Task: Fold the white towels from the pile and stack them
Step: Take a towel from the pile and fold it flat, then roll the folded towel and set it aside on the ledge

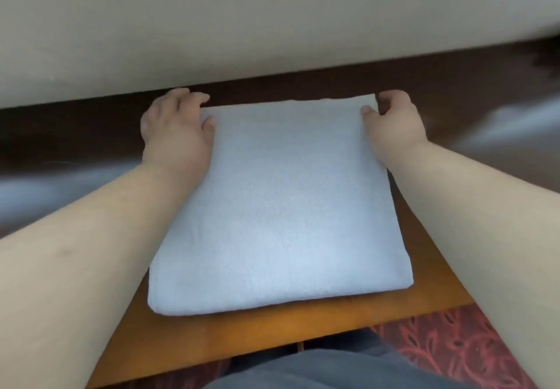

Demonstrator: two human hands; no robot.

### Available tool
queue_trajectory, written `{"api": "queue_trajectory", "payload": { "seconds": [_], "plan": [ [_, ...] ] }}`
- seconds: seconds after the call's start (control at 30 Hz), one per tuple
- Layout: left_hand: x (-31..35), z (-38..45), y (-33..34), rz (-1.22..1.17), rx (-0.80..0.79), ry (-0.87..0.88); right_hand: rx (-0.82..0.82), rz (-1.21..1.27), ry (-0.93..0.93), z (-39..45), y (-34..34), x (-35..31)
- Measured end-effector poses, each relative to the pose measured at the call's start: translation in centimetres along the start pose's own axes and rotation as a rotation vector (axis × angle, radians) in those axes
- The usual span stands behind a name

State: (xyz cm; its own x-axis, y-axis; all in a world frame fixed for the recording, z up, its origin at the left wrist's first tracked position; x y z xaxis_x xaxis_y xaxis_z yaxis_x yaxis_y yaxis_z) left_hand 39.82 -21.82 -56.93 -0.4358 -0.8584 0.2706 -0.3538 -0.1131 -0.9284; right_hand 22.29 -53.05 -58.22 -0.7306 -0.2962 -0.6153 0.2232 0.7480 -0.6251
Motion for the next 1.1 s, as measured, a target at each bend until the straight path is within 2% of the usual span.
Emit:
{"api": "queue_trajectory", "payload": {
  "seconds": [0.1, 0.17, 0.27, 0.4, 0.63, 0.83, 0.93, 1.0, 1.1],
  "plan": [
    [2.3, -7.1, 2.6, -0.021, -0.193, 0.223, -0.139, 0.033, 0.097, -4.8, 0.8, 3.3],
    [2.3, -12.3, 4.5, 0.018, -0.326, 0.24, -0.19, 0.019, 0.149, -8.9, 1.4, 6.4],
    [1.6, -16.9, 6.9, 0.159, -0.396, 0.219, -0.234, -0.034, 0.241, -12.9, 2.1, 10.4],
    [1.8, -16.9, 7.5, 0.233, -0.393, 0.174, -0.208, -0.065, 0.294, -15.1, 2.7, 12.3],
    [1.7, -17.2, 7.6, 0.269, -0.398, 0.181, -0.095, -0.011, 0.184, -16.8, 3.7, 11.8],
    [1.2, -18.1, 8.6, 0.277, -0.371, 0.085, -0.002, 0.108, 0.172, -18.7, 3.7, 11.8],
    [1.5, -18.5, 9.3, 0.244, -0.378, 0.04, -0.024, 0.014, 0.234, -19.4, 4.0, 12.7],
    [1.7, -18.8, 9.3, 0.232, -0.385, 0.027, -0.06, -0.045, 0.196, -19.2, 4.2, 13.0],
    [1.6, -19.9, 8.5, 0.139, -0.327, -0.072, -0.043, 0.014, 0.17, -19.2, 3.5, 13.4]
  ]
}}
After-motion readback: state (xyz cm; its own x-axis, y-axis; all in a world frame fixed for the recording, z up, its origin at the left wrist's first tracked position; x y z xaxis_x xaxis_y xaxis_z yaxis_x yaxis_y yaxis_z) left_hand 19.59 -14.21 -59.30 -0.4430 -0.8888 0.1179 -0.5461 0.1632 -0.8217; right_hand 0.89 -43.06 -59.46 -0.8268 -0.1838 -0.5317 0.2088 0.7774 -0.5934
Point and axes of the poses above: each hand's wrist, its own z-axis towards the middle knuckle, its own y-axis out of the palm, x = y × z, the point moved 6 cm from there along z, towards the middle knuckle, and after that the axes turned 15 degrees about -x, right-handed, at the moved point
